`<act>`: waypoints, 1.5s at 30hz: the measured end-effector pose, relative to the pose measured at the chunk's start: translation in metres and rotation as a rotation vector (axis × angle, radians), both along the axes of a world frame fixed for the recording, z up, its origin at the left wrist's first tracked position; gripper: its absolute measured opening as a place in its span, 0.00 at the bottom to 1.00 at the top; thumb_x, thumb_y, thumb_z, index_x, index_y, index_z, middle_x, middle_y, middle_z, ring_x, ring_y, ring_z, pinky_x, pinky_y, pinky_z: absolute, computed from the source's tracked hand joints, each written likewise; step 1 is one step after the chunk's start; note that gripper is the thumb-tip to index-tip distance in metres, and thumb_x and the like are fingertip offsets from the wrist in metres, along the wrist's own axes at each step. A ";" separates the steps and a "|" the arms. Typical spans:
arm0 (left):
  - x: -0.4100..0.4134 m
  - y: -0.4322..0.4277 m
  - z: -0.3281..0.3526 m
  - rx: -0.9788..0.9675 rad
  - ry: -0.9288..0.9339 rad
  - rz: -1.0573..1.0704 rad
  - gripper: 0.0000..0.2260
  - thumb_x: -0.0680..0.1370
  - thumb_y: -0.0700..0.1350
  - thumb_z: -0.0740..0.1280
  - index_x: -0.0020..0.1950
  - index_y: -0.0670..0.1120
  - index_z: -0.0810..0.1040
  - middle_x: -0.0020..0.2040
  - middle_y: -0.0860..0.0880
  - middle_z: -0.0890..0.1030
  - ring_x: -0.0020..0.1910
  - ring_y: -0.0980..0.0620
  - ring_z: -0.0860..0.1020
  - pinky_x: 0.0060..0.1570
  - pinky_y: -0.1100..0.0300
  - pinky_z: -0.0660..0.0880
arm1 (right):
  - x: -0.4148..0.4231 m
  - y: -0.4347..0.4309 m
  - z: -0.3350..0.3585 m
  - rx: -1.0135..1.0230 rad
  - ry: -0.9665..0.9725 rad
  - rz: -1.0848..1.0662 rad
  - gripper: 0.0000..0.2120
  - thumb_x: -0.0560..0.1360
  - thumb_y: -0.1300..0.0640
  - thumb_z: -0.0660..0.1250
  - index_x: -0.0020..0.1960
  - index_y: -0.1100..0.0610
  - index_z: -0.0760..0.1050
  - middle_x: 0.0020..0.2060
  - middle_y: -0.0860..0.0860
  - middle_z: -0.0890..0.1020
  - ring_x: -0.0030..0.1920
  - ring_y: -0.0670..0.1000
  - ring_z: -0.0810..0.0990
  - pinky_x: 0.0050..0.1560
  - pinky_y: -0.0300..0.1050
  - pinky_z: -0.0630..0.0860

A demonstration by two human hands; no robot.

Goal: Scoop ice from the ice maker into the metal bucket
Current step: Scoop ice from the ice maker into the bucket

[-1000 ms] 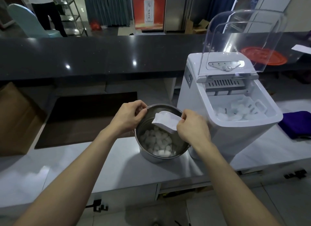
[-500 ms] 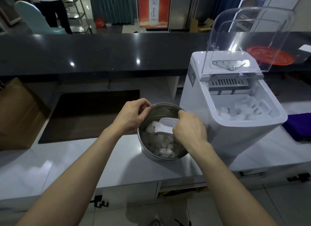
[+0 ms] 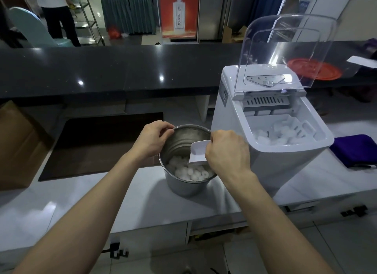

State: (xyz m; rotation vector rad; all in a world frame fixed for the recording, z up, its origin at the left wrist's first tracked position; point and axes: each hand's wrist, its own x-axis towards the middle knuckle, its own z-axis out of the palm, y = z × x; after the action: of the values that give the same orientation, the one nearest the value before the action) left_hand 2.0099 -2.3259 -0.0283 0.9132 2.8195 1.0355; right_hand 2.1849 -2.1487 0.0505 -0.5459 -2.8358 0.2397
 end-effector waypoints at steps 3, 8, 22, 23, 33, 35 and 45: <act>-0.005 0.002 -0.002 -0.068 0.017 0.001 0.11 0.87 0.49 0.65 0.65 0.50 0.85 0.49 0.54 0.78 0.52 0.52 0.78 0.56 0.55 0.74 | 0.002 0.005 0.007 0.004 0.082 -0.015 0.06 0.78 0.60 0.63 0.42 0.57 0.73 0.36 0.54 0.77 0.38 0.59 0.76 0.38 0.46 0.67; -0.006 0.012 0.001 -0.068 0.002 -0.016 0.13 0.86 0.47 0.67 0.69 0.49 0.83 0.54 0.51 0.77 0.55 0.51 0.77 0.60 0.55 0.73 | 0.007 0.020 0.027 -0.125 0.298 -0.079 0.10 0.78 0.54 0.64 0.44 0.57 0.80 0.36 0.54 0.82 0.38 0.58 0.81 0.40 0.51 0.79; 0.022 0.098 0.049 0.090 0.103 -0.090 0.15 0.85 0.50 0.68 0.71 0.55 0.78 0.61 0.57 0.79 0.62 0.58 0.79 0.67 0.50 0.78 | 0.024 0.148 0.063 -0.176 0.447 -0.179 0.08 0.75 0.53 0.67 0.43 0.55 0.83 0.37 0.53 0.85 0.40 0.60 0.82 0.44 0.51 0.81; 0.025 0.107 0.053 0.110 0.106 -0.086 0.14 0.85 0.50 0.68 0.71 0.55 0.77 0.61 0.56 0.80 0.62 0.58 0.79 0.67 0.49 0.78 | 0.025 0.158 0.062 -0.164 0.427 -0.164 0.08 0.75 0.52 0.68 0.43 0.55 0.83 0.37 0.54 0.85 0.40 0.60 0.82 0.44 0.52 0.81; 0.074 0.177 0.070 0.319 0.172 0.059 0.15 0.86 0.52 0.67 0.71 0.55 0.70 0.68 0.53 0.76 0.64 0.56 0.80 0.63 0.46 0.81 | 0.027 0.243 0.047 -0.079 0.211 0.101 0.09 0.77 0.52 0.68 0.46 0.52 0.86 0.39 0.52 0.86 0.41 0.59 0.84 0.45 0.50 0.83; 0.082 0.186 0.065 0.291 0.172 0.064 0.20 0.86 0.53 0.66 0.77 0.58 0.66 0.75 0.54 0.70 0.69 0.54 0.77 0.65 0.44 0.80 | 0.028 0.251 0.044 -0.071 0.188 0.147 0.09 0.79 0.52 0.69 0.48 0.52 0.87 0.41 0.52 0.87 0.43 0.58 0.84 0.47 0.48 0.81; 0.085 0.201 0.076 0.175 0.172 0.164 0.21 0.88 0.49 0.62 0.81 0.54 0.66 0.81 0.52 0.64 0.74 0.52 0.70 0.69 0.55 0.71 | 0.025 0.273 0.040 -0.019 0.249 0.303 0.10 0.82 0.51 0.69 0.52 0.53 0.88 0.44 0.52 0.87 0.45 0.56 0.83 0.48 0.48 0.79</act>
State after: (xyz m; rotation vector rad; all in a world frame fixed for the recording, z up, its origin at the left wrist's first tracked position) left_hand 2.0952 -2.1246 0.0479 0.8309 3.0277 1.3007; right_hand 2.2096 -1.8758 0.0902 -0.0771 -2.6610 0.3616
